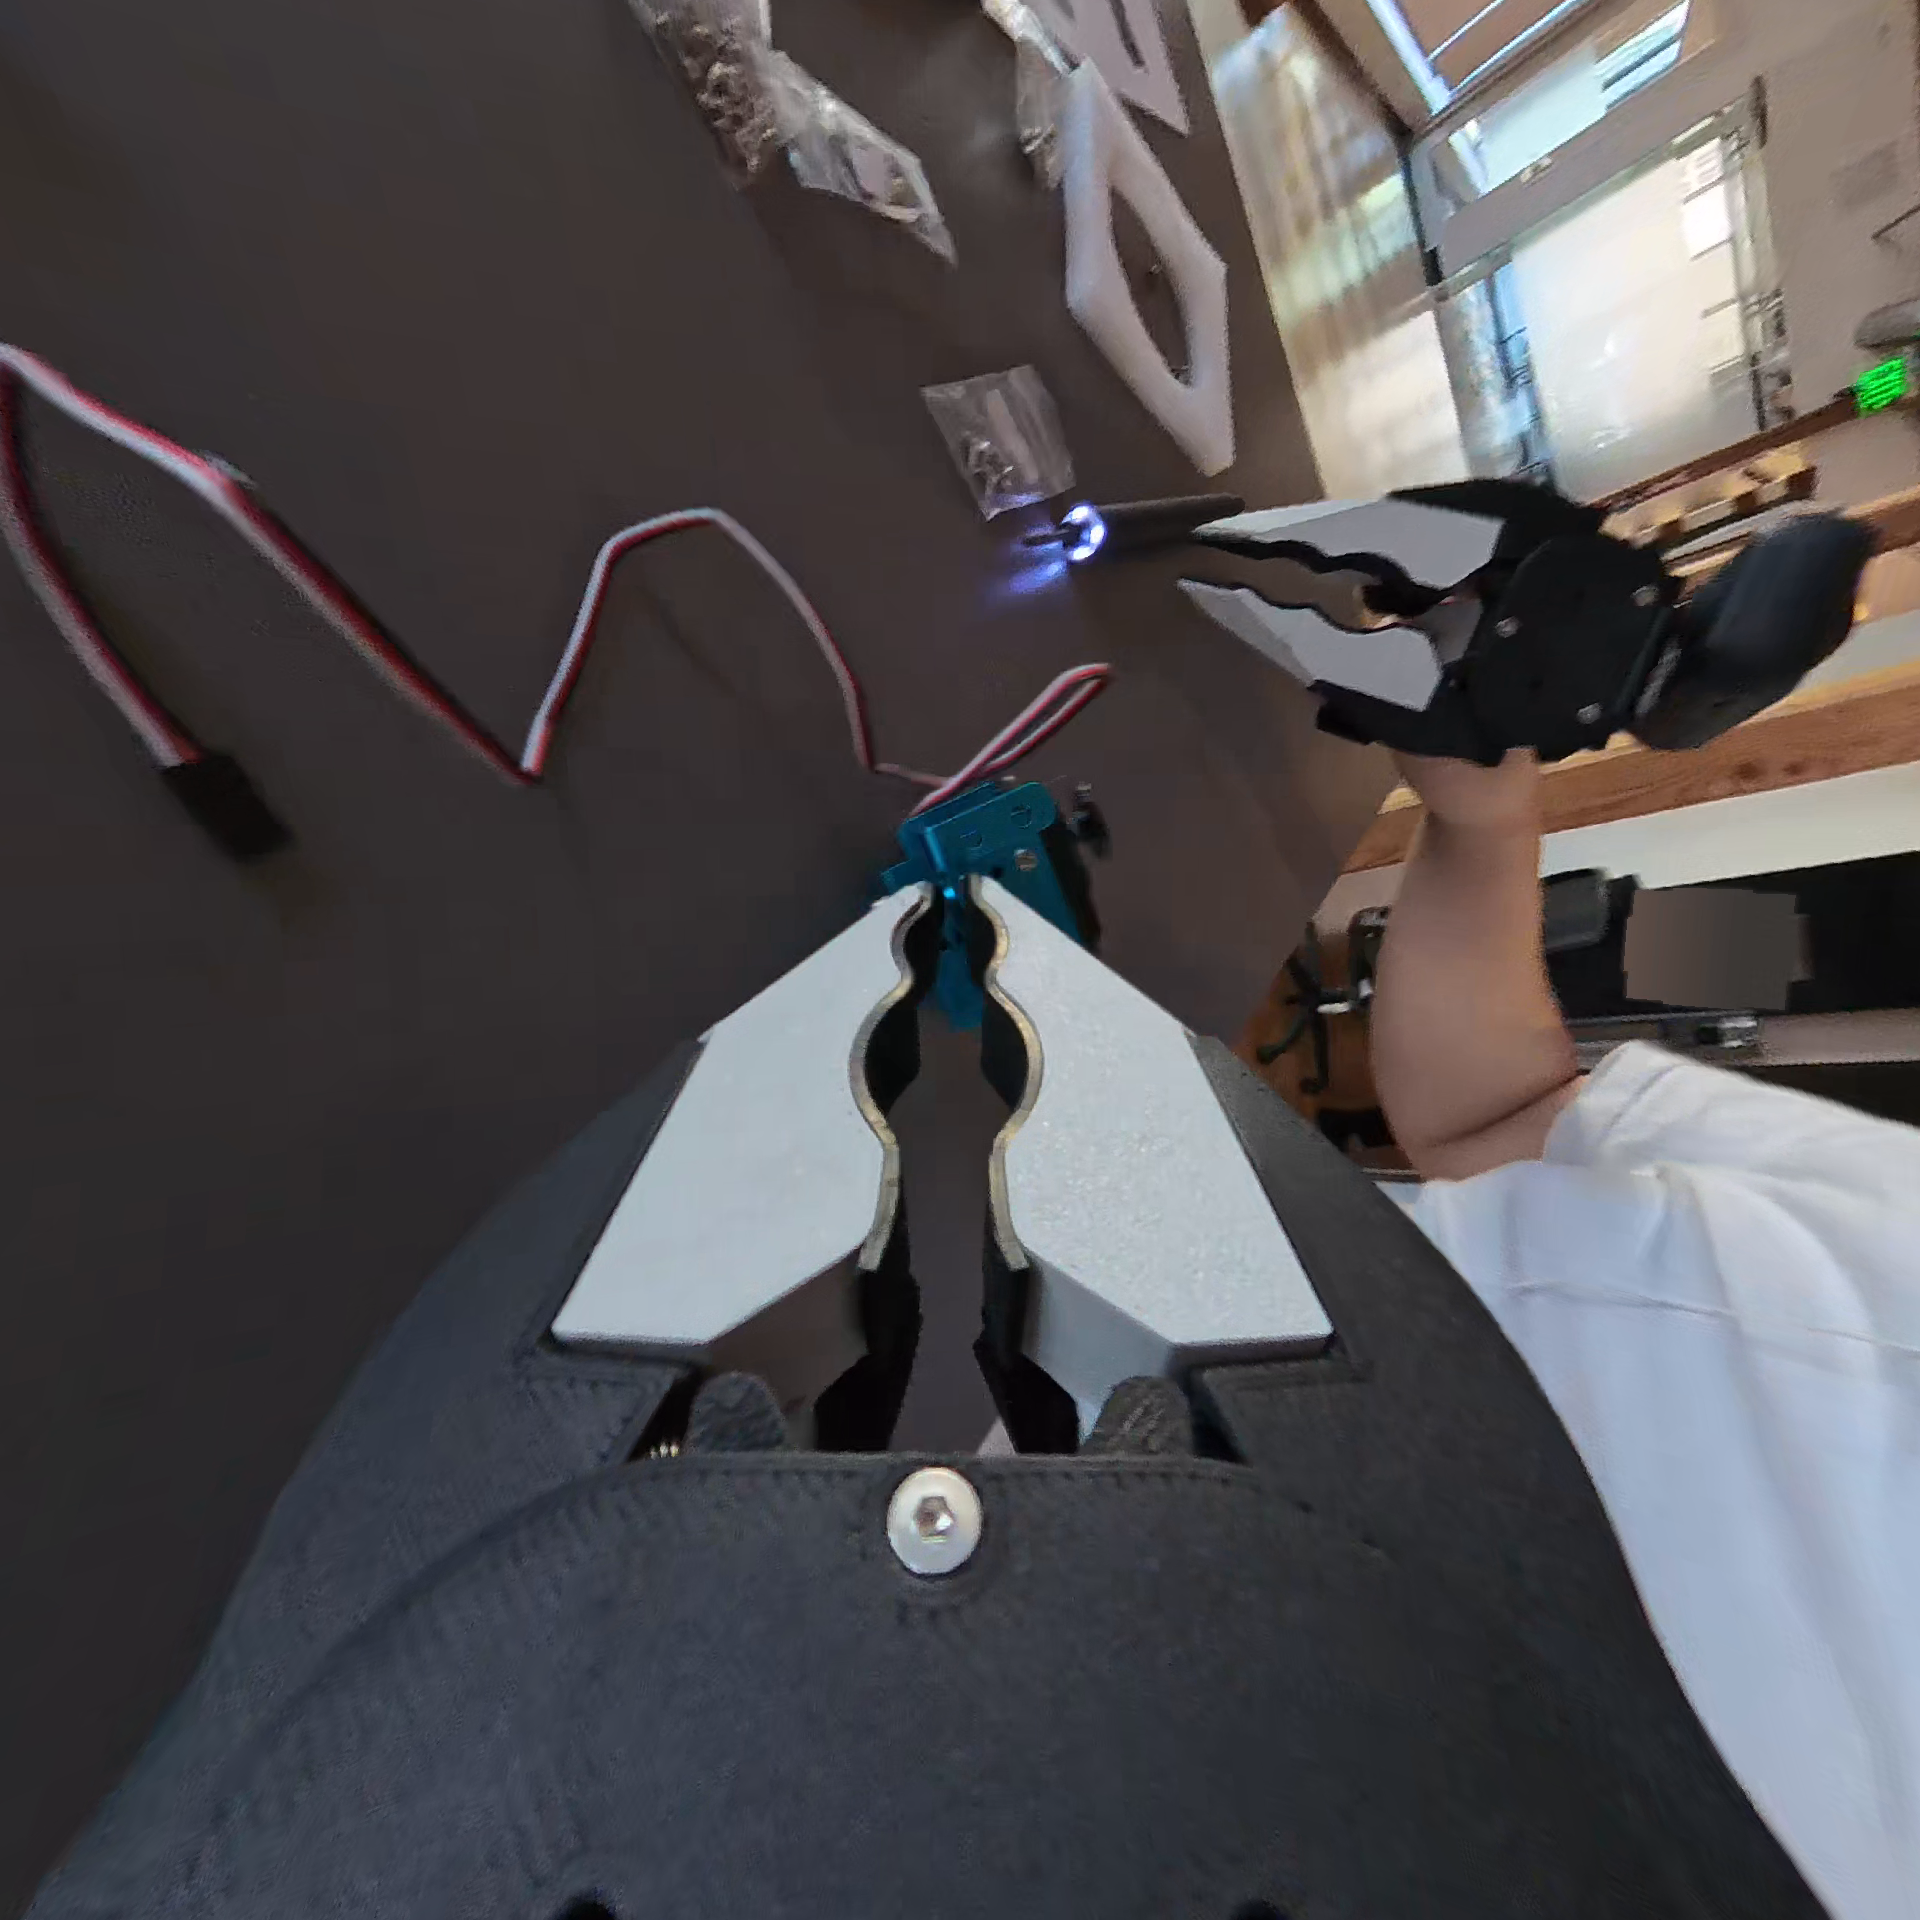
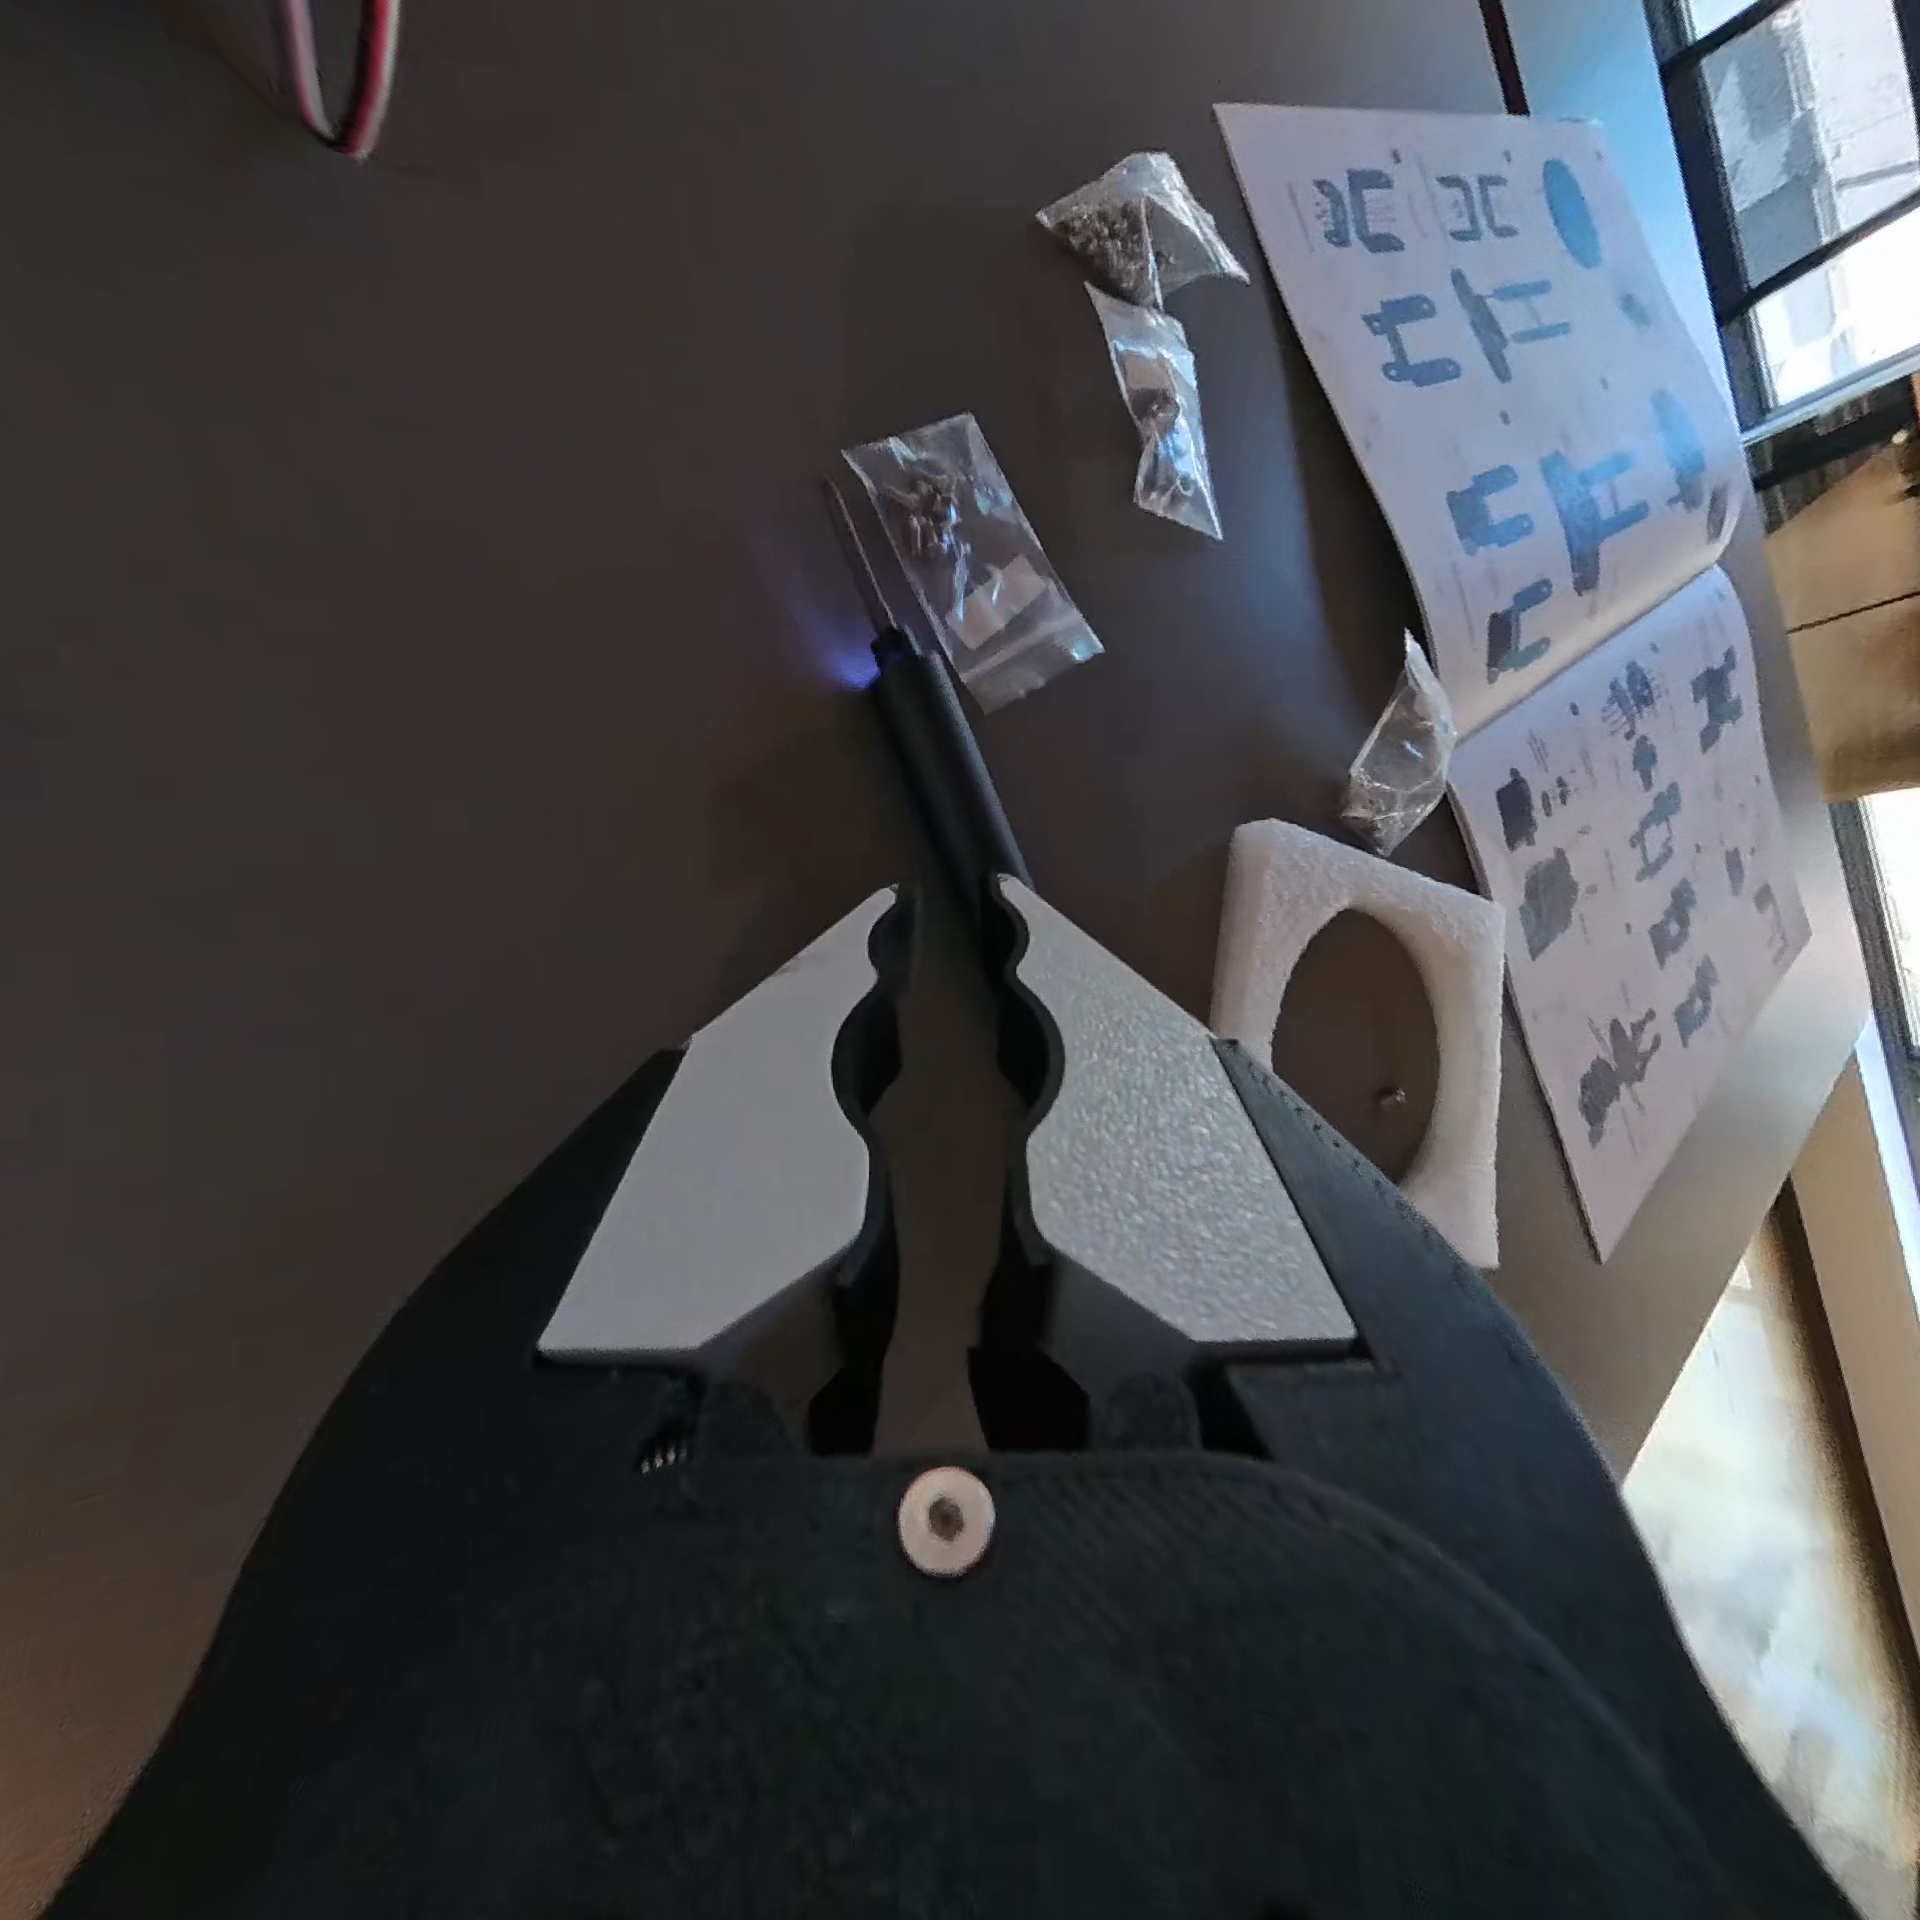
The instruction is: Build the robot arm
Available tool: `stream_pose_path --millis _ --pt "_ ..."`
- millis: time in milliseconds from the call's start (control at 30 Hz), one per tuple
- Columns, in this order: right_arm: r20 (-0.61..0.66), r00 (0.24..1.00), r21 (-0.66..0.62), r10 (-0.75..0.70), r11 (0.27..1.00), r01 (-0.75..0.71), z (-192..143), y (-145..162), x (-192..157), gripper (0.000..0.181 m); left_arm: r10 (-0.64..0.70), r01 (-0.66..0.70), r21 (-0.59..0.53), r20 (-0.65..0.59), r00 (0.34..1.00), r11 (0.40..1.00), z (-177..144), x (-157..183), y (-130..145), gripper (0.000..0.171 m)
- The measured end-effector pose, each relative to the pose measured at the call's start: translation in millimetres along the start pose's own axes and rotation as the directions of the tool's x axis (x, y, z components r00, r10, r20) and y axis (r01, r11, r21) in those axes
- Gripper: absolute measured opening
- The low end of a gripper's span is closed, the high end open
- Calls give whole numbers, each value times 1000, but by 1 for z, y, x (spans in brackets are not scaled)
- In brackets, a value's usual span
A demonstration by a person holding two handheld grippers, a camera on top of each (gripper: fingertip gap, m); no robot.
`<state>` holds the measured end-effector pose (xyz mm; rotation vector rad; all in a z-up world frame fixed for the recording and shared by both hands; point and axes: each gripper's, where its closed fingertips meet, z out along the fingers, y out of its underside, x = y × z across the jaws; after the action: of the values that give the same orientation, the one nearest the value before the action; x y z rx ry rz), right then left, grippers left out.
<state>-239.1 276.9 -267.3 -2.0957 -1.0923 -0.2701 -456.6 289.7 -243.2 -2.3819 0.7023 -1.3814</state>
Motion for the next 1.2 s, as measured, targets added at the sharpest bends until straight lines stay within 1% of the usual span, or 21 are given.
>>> stream_pose_path --millis 67,133,200,333,400,467,533,667,733,800,867,967,1067,1100,1133,1200 --pt "38 999 26 -16 1000 15 0 -10 -8 14 14 -14 -3 -26 1000 1000 0 -2 5 3" --pt "74 996 50 -49 998 46 2 -18 -17 14 -35 36 19 -86 996 999 3 -2 7 2" --pt "107 991 76 -85 994 77 4 -25 -26 14 -69 72 23 -109 992 997 9 -8 10 2" --pt "207 969 152 -133 983 103 4 -36 -47 14 -148 153 40 -119 982 987 13 -18 19 4" --pt "244 957 206 -159 973 109 1 -42 -54 15 -149 155 51 -115 982 987 11 -21 19 4" --pt "280 940 258 -192 959 119 -1 -46 -60 14 -140 149 93 -100 985 984 5 -25 14 4" --pt "302 925 310 -230 941 133 -1 -49 -65 14 -130 138 166 -56 990 977 -4 -32 5 10" --pt "344 897 357 -278 922 148 3 -56 -75 14 -103 77 296 74 992 952 -31 -43 0 32" --pt "365 884 393 -291 909 137 1 -64 -82 14 -64 24 369 96 993 929 -44 -32 -2 33" --pt "403 864 436 -300 894 107 -4 -73 -93 14 -23 -13 422 81 996 907 -48 -8 -1 33" --pt "446 840 460 -308 884 81 -8 -80 -104 14 -1 -38 431 90 996 902 -38 13 7 32" --pt "505 798 496 -328 867 43 -14 -92 -118 14 22 -117 407 229 973 906 -14 22 18 42" --pt "529 764 550 -368 835 21 -18 -112 -128 13 47 -200 364 389 920 910 0 12 21 46" --pt "520 763 568 -383 822 25 -16 -120 -129 13 51 -213 347 421 906 913 3 7 22 46" --pt "505 764 587 -400 809 36 -15 -128 -129 13 60 -213 327 423 904 921 7 6 24 43" --pt "467 772 620 -432 782 63 -12 -144 -127 15 74 -205 308 387 919 929 13 8 26 30"
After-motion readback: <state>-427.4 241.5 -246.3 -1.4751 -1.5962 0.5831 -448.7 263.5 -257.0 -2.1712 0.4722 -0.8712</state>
